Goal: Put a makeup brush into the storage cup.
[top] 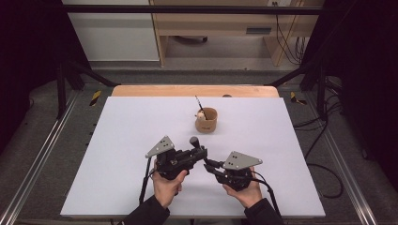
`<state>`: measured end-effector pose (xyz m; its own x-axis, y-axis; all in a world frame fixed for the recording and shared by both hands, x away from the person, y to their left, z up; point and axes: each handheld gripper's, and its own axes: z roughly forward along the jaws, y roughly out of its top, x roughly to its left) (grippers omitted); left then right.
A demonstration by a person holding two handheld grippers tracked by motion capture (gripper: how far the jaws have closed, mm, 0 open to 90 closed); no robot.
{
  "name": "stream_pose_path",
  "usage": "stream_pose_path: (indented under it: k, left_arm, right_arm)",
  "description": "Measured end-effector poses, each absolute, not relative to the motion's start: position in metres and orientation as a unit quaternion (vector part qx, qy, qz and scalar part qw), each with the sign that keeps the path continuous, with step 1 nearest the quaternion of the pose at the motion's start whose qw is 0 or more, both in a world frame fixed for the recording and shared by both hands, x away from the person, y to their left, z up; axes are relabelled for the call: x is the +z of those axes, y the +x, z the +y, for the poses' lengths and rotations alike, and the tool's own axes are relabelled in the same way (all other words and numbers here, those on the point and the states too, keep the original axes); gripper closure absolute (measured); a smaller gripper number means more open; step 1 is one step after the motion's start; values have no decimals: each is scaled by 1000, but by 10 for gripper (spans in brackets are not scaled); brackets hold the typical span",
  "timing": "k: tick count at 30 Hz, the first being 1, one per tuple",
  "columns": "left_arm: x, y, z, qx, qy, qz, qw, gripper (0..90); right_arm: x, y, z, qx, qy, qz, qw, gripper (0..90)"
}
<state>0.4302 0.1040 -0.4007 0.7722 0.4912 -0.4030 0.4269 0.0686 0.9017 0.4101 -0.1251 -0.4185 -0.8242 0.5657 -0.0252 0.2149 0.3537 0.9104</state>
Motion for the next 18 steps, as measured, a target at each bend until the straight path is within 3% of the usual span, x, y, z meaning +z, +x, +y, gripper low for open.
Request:
stream_pose_path:
  k: [3,5,8,14,18]
  left_arm:
    - [-400,429,104,34,687,334,644,766]
    - [-400,428,102,47,695,331,637,767]
    - [-400,427,100,54,701,328,631,767]
    - [-402,425,95,62,712,322,621,767]
    - [-403,423,89,68,722,315,613,767]
  right_arm:
    - [-419,410,-124,515,242,805,171,783]
    - [-418,409,-124,519,245,800,174,663]
    - [-416,409,-125,527,254,791,178,599]
    - [-414,410,-126,528,263,787,177,591]
    - [-414,410,-126,526,266,791,166,652]
